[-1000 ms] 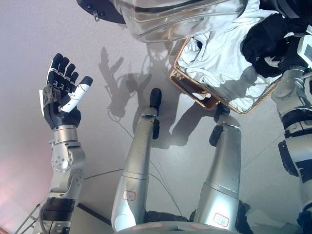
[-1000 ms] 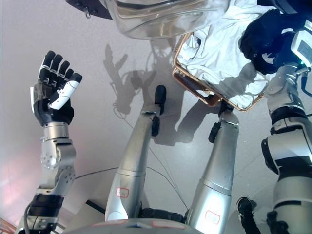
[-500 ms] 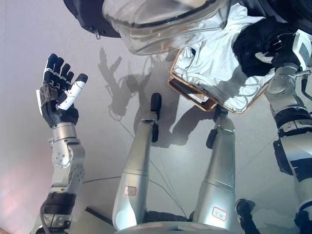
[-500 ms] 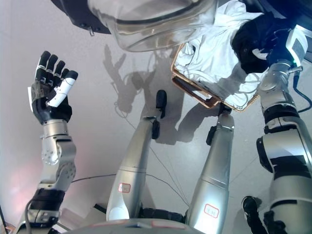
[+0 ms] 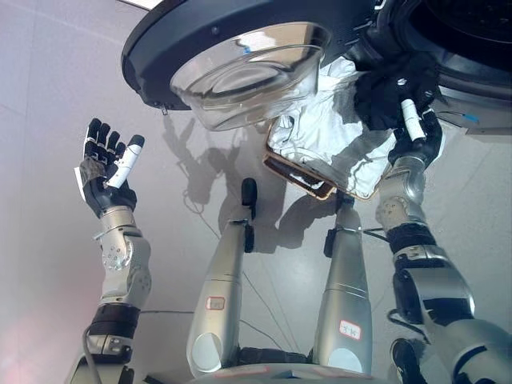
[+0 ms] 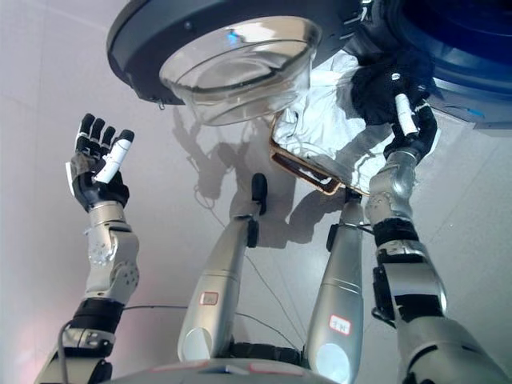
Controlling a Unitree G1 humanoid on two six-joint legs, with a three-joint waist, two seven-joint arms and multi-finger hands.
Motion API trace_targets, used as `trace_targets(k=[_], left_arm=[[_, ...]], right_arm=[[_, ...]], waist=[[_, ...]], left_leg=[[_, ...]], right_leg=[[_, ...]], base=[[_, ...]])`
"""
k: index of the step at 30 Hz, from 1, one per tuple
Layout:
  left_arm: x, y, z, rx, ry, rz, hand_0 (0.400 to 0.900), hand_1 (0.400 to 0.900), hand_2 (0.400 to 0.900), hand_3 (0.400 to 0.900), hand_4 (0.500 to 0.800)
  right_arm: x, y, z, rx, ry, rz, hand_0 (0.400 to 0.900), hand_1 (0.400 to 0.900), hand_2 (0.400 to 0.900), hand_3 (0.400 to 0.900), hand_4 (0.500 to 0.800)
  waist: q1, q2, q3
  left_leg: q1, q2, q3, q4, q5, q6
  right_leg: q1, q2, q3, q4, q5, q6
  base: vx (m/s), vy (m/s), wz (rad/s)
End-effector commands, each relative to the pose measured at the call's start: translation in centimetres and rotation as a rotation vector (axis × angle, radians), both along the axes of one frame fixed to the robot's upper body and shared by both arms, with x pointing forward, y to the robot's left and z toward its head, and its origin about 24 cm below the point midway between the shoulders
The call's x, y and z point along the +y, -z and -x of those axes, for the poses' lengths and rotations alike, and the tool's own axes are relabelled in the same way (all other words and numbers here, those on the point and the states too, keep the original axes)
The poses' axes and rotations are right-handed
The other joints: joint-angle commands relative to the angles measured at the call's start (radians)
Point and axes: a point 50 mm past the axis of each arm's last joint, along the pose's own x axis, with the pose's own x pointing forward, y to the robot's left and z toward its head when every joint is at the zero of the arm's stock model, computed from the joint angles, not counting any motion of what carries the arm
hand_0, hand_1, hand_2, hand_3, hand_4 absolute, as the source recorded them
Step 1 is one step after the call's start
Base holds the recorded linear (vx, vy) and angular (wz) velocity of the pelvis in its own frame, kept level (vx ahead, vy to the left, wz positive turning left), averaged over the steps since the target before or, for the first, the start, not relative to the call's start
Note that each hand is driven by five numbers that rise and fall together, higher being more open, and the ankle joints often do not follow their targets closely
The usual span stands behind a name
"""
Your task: Put the clothes in the basket into the washing machine.
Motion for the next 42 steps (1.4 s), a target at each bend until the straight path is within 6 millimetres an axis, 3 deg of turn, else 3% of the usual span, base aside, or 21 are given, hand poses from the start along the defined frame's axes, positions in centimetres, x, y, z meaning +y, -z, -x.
trace_targets(k=[1, 3, 7, 16, 17, 18, 19, 26, 31, 37, 42], left_arm=[[1.9, -2.2, 1.0, -0.15, -0.106, 0.033, 0.9, 0.9, 0.9, 0.9, 0.8], [1.8, -2.4, 1.0, -0.157, -0.106, 0.026, 0.9, 0.9, 0.9, 0.9, 0.8], [1.6, -3.1, 1.5, -0.19, -0.091, 0.0, 0.9, 0.9, 0.9, 0.9, 0.8], [1.3, -4.1, 2.1, -0.229, -0.043, -0.072, 0.9, 0.9, 0.9, 0.9, 0.8], [1.2, -4.1, 2.1, -0.231, -0.04, -0.073, 0.9, 0.9, 0.9, 0.9, 0.8], [1.1, -4.2, 2.0, -0.234, -0.035, -0.074, 0.9, 0.9, 0.9, 0.9, 0.8], [1.1, -4.2, 2.0, -0.233, -0.035, -0.074, 0.9, 0.9, 0.9, 0.9, 0.8], [1.4, -4.3, 2.3, -0.237, -0.055, -0.079, 0.9, 0.9, 0.9, 0.9, 0.8], [1.6, -4.5, 2.3, -0.253, -0.073, -0.056, 0.9, 0.9, 0.9, 0.9, 0.8], [1.9, -4.4, 2.2, -0.25, -0.106, -0.033, 0.9, 0.9, 0.9, 0.9, 0.8], [2.2, -4.0, 2.2, -0.232, -0.12, -0.031, 0.9, 0.9, 0.9, 0.9, 0.8]], right_arm=[[-1.8, -7.3, 1.1, -0.422, 0.094, -0.062, 0.4, 0.4, 0.4, 0.4, 0.5], [-2.6, -8.7, 1.1, -0.445, 0.13, -0.082, 0.4, 0.4, 0.4, 0.4, 0.5], [-4.8, -13.7, 1.6, -0.538, 0.214, -0.111, 0.4, 0.4, 0.4, 0.4, 0.5], [-7.5, -21.2, 3.9, -0.631, 0.299, -0.014, 0.4, 0.4, 0.4, 0.4, 0.5], [-7.5, -21.2, 3.8, -0.619, 0.3, -0.002, 0.4, 0.4, 0.4, 0.4, 0.5], [-7.4, -21.2, 3.7, -0.603, 0.297, 0.006, 0.557, 0.557, 0.557, 0.557, 0.594], [-7.4, -21.2, 3.7, -0.603, 0.297, 0.007, 0.9, 0.9, 0.9, 0.9, 0.8], [-7.4, -19.8, 2.9, -0.55, 0.284, -0.019, 0.9, 0.9, 0.9, 0.9, 0.8], [-6.4, -18.6, 1.9, -0.485, 0.255, 0.024, 0.9, 0.9, 0.9, 0.9, 0.8], [-3.4, -17.1, 0.7, -0.413, 0.181, 0.167, 0.9, 0.9, 0.9, 0.9, 0.8], [-0.4, -13.2, 0.2, -0.265, 0.131, 0.401, 0.9, 0.9, 0.9, 0.9, 0.8]], waist=[[-0.013, 0.098, -0.037], [-0.008, 0.105, -0.037], [0.011, 0.115, -0.041], [0.04, 0.097, -0.074], [0.04, 0.094, -0.075], [0.038, 0.092, -0.074], [0.037, 0.092, -0.074], [0.034, 0.087, -0.073], [0.03, 0.081, -0.069], [0.014, 0.063, -0.053], [-0.006, 0.042, -0.043]], left_leg=[[0.02, -0.036, -0.039, -0.154, 0.078, 0.008], [0.026, -0.038, -0.043, -0.155, 0.077, 0.008], [0.029, -0.039, -0.046, -0.173, 0.089, 0.006], [0.034, -0.028, -0.055, -0.224, 0.097, 0.009], [0.033, -0.027, -0.056, -0.226, 0.098, 0.01], [0.03, -0.027, -0.056, -0.224, 0.098, 0.011], [0.029, -0.027, -0.056, -0.222, 0.097, 0.011], [0.019, -0.029, -0.052, -0.21, 0.088, 0.013], [0.019, -0.028, -0.05, -0.207, 0.092, 0.013], [0.019, -0.022, -0.044, -0.197, 0.091, 0.014], [0.046, -0.013, -0.044, -0.184, 0.078, 0.013]], right_leg=[[0.047, -0.001, -0.049, 0.001, -0.024, -0.038], [0.056, -0.004, -0.05, -0.006, -0.022, -0.036], [0.066, -0.009, -0.056, -0.029, -0.006, -0.032], [0.078, -0.006, -0.068, -0.093, 0.013, -0.023], [0.075, -0.005, -0.067, -0.095, 0.016, -0.023], [0.073, -0.004, -0.066, -0.093, 0.017, -0.025], [0.072, -0.004, -0.066, -0.092, 0.017, -0.025], [0.067, 0.0, -0.063, -0.09, 0.013, -0.027], [0.066, 0.005, -0.059, -0.092, 0.019, -0.033], [0.069, 0.014, -0.057, -0.096, 0.023, -0.036], [0.097, 0.019, -0.059, -0.091, 0.017, -0.039]], base=[[0.02, -0.014, 0.08], [0.02, -0.015, 0.09], [0.0, -0.009, 0.07], [0.03, -0.002, -0.01], [0.05, -0.018, -0.03], [0.0, 0.0, 0.0], [0.0, 0.0, 0.0], [0.0, 0.004, -0.01], [0.0, 0.001, -0.02], [-0.01, -0.01, -0.06], [0.0, -0.005, -0.03]])
